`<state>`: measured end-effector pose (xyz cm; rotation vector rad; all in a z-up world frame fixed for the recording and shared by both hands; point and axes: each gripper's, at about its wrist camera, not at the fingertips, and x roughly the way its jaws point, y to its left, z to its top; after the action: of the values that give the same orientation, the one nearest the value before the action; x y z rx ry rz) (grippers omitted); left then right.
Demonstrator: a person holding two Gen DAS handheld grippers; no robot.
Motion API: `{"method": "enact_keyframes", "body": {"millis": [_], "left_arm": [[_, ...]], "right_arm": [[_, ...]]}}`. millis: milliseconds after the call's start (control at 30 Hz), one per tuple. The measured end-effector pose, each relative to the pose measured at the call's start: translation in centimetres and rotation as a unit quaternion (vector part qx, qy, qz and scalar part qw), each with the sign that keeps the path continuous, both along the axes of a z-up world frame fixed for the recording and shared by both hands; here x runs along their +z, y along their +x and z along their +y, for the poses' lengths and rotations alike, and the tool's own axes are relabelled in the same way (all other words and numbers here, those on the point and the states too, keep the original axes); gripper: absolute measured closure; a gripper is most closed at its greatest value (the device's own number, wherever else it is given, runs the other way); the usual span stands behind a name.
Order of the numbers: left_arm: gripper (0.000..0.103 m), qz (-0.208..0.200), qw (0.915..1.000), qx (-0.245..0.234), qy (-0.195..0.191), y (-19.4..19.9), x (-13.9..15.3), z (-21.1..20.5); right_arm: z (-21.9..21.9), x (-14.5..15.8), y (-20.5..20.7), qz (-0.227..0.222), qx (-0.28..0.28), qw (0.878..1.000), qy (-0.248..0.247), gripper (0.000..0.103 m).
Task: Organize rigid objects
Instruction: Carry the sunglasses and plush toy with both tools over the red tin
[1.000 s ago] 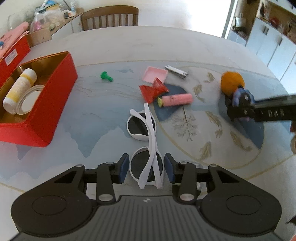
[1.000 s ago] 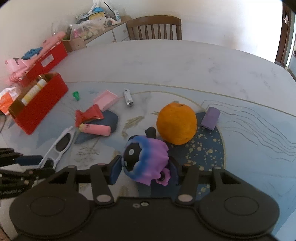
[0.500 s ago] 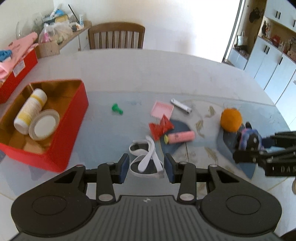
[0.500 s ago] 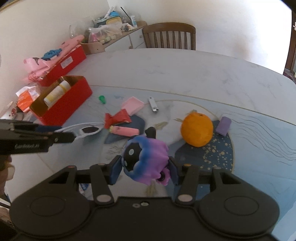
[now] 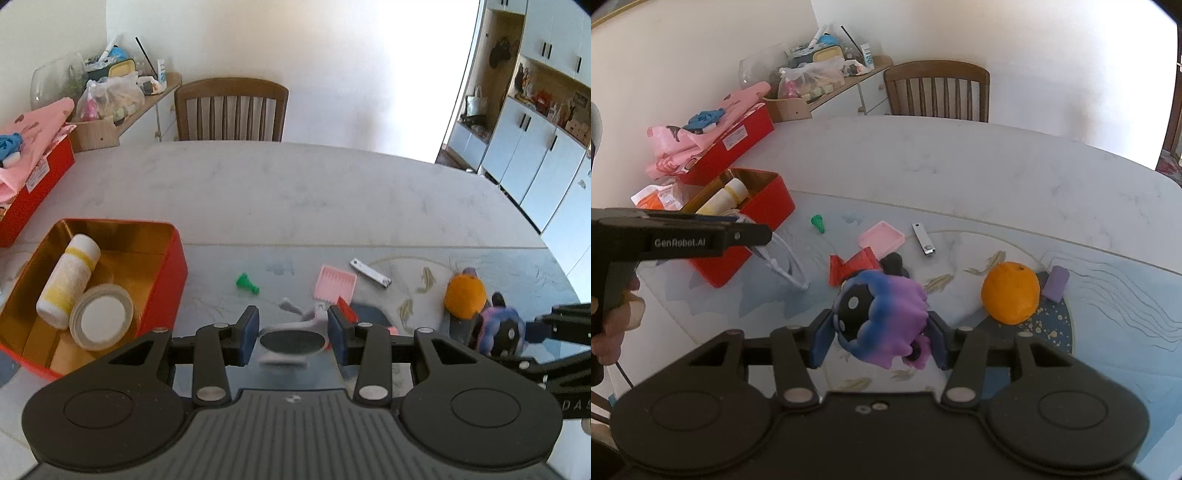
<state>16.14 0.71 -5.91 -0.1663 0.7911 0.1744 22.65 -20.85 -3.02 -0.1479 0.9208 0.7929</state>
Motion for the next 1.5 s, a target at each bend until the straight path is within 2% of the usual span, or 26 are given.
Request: {"method": "enact_keyframes", "body": {"millis": [300,500,733,867,1167,1500], "left_arm": [[0.064,-0.011,0.9995,-0.013,-0.027,0.6,1.2,2.6],[0.064,-0.03,0.9982,-0.014,-0.05,-0.1,3.5,5.0],[0.064,-0.077,0.9962,0.005,-0.042,-1.2,7.0,8.9],[0.064,-0.088,0.9952,0.026,-0.035,-1.8,7.9,11.7],[0.064,-0.077,0.9946,0.063,-0.029,-3.1,7.1,17.0],[0.064,-0.072,0.9927,0.091,-0.033,-3.2,5.0,21.7]], "right_arm": [[1.8,1.1,-0.6,-0.01,-0.024,1.0,-0.006,0.052],[3.9,2.4,-0.9,-0.022,-0.024,0.999,-0.002,0.051],[8.1,3.7,-0.8,-0.038,-0.008,0.999,0.004,0.051],[11.3,4.3,-0.9,-0.045,0.012,0.999,0.012,0.051],[18.8,4.0,-1.3,-0.053,0.069,0.996,-0.002,0.052],[26.4,1.4,-0.9,-0.061,0.111,0.991,-0.052,0.052]]}}
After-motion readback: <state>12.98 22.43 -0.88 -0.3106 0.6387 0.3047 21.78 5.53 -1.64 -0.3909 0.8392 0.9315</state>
